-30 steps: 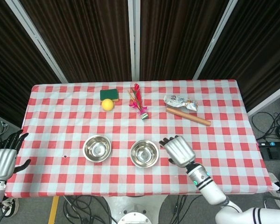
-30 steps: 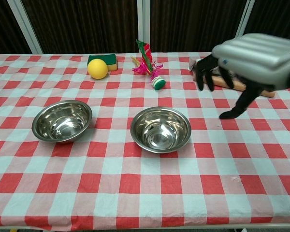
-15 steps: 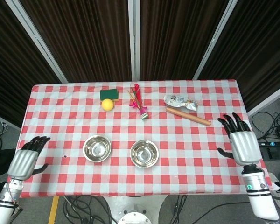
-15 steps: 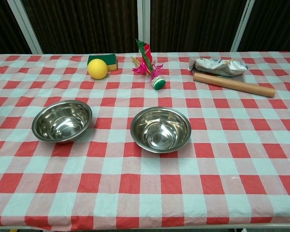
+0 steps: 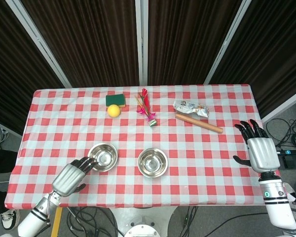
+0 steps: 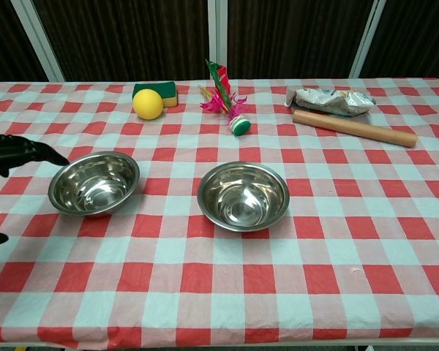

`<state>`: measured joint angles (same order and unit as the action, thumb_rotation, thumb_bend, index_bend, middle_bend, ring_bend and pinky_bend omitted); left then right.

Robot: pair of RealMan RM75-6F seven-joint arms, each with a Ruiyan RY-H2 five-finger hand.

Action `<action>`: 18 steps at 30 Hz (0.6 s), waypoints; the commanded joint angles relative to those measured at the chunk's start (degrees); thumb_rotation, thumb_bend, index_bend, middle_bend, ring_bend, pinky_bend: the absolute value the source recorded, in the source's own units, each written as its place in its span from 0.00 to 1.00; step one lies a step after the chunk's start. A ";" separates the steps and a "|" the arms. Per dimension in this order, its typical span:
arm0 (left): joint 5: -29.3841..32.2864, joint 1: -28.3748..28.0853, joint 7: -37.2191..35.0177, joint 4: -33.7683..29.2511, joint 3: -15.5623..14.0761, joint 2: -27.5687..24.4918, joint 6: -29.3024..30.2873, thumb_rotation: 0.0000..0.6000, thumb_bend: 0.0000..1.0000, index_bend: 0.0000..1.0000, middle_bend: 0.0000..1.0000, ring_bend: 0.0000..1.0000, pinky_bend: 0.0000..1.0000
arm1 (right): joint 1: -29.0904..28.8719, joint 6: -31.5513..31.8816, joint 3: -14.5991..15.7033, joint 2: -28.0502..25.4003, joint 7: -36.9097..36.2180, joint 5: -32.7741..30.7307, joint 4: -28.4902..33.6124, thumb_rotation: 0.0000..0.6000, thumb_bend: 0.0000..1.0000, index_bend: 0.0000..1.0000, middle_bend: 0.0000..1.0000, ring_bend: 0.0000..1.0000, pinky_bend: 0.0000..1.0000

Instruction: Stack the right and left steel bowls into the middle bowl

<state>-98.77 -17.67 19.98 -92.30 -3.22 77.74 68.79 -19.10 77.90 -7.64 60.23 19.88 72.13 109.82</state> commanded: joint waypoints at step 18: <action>2.36 -4.81 6.70 9.08 2.15 7.24 -3.71 1.00 0.24 0.42 0.46 0.71 0.83 | 0.07 -0.96 -1.60 1.59 -1.72 -1.18 -3.65 1.00 0.00 0.16 0.14 0.04 0.18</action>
<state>-96.80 -22.49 26.36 -83.10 -0.98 84.98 65.39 -18.98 76.98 -9.21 61.78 18.15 71.00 106.21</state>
